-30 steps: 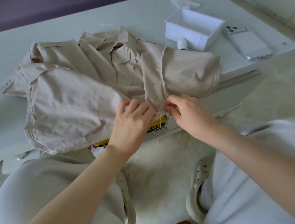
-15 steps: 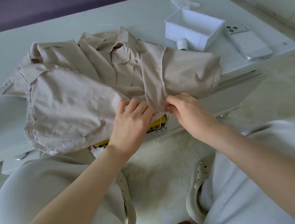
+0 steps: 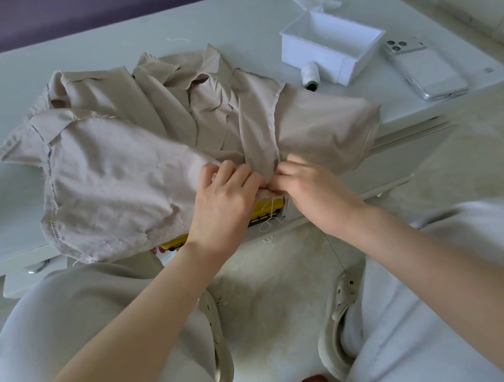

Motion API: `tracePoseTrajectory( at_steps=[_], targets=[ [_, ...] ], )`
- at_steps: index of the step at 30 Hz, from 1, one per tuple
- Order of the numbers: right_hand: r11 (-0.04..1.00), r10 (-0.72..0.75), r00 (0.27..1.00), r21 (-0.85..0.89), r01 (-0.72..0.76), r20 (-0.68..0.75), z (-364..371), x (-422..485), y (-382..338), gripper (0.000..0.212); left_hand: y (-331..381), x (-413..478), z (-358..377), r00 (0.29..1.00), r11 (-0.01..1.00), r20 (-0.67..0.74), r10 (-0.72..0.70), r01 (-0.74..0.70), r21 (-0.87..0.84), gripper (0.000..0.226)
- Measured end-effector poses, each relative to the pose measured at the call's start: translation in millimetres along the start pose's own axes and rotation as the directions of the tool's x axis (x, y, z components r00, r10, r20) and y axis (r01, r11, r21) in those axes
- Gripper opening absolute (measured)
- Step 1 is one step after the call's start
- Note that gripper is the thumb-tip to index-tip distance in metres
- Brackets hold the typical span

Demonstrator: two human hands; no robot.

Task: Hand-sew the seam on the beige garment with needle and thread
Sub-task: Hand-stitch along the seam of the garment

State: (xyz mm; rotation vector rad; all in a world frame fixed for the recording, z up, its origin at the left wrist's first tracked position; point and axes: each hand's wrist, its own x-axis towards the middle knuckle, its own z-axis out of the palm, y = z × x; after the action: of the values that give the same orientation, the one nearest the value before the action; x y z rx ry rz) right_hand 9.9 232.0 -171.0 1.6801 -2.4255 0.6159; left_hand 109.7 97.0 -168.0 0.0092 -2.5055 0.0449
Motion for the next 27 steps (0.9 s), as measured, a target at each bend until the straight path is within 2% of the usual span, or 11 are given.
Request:
tracePoseTrajectory(
  at_steps=[3, 5, 7, 9, 15, 19, 22, 27],
  targets=[
    [0.99, 0.046, 0.999, 0.136, -0.044, -0.012, -0.2, -0.1, 1.3, 0.011, -1.5, 1.0, 0.2, 0.999, 0.995, 0.009, -0.053, 0.053, -0.079, 0.045],
    [0.974, 0.089, 0.996, 0.213, -0.08, -0.032, -0.4, -0.6, -0.2, 0.013, -4.0, 1.6, 1.4, 0.988, 0.967, 0.078, -0.132, 0.145, -0.208, 0.029],
    [0.964, 0.112, 0.992, 0.249, -0.095, -0.053, -1.7, -0.2, -0.7, 0.015, -5.4, 2.7, 0.4, 0.96, 0.905, 0.183, -0.213, 0.264, -0.333, 0.03],
    [0.946, 0.139, 0.988, 0.303, -0.11, -0.074, -4.2, 1.3, 0.2, 0.018, -5.9, 3.6, -0.7, 0.938, 0.863, 0.242, -0.246, 0.326, -0.385, 0.032],
    [0.755, 0.38, 0.924, 0.563, -0.336, 0.041, -11.1, 5.7, 0.2, 0.017, -5.6, 5.6, -5.1, 0.907, 0.807, 0.332, -0.26, 0.393, -0.441, 0.006],
    [0.607, 0.411, 0.897, 0.684, -0.405, 0.166, -13.8, 8.9, -0.4, 0.018, -4.4, 6.5, -8.1, 0.894, 0.798, 0.372, -0.25, 0.407, -0.444, 0.002],
    [0.589, 0.407, 0.891, 0.687, -0.426, 0.204, -15.8, 9.5, -1.1, 0.022, -5.6, 6.0, -7.9, 0.895, 0.801, 0.376, -0.241, 0.402, -0.443, 0.003],
    [0.576, 0.44, 0.878, 0.691, -0.436, 0.187, -16.0, 9.2, -1.5, 0.019, -5.3, 6.3, -8.3, 0.893, 0.792, 0.378, -0.244, 0.408, -0.455, 0.005]
  ],
)
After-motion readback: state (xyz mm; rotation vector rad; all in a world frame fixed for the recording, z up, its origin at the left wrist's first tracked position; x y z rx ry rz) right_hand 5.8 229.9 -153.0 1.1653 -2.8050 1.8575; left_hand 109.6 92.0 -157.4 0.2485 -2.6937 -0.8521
